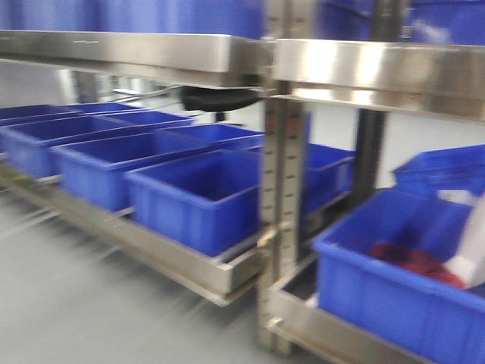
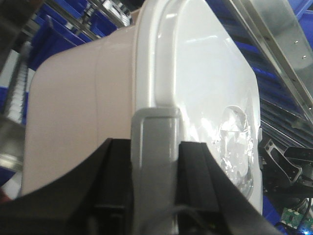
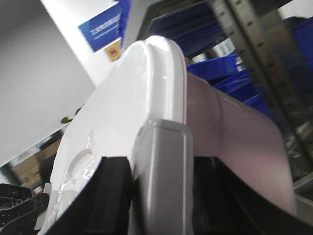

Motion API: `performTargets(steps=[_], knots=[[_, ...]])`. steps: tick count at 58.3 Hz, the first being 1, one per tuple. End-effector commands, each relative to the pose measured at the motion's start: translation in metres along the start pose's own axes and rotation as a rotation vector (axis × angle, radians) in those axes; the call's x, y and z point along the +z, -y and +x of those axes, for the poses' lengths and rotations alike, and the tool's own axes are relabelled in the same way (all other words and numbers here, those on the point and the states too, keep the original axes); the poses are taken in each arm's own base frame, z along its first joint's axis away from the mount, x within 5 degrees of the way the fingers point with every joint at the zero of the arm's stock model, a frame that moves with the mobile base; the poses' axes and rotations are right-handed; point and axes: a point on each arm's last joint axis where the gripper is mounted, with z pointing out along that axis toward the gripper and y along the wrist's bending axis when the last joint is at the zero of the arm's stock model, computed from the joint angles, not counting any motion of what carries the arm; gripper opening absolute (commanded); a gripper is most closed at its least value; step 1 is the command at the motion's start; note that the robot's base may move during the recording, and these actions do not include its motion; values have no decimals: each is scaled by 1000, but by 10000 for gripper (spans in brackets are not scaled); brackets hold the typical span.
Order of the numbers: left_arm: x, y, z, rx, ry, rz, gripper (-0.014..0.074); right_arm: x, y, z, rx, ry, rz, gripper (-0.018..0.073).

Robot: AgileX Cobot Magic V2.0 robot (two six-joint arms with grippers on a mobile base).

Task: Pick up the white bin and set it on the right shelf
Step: 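Hold the bin and drive up to the steel shelving rack, then raise the bin above the shelf and lower it onto the rollers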

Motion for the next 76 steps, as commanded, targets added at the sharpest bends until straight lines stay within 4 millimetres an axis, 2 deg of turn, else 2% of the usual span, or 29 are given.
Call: performTargets(steps=[1, 76], knots=[[-5, 63, 16, 83, -183, 372, -118, -4, -41, -3, -5, -28, -285, 60], [-2, 57, 16, 71, -184, 362, -118, -4, -41, -3, -5, -28, -284, 60]])
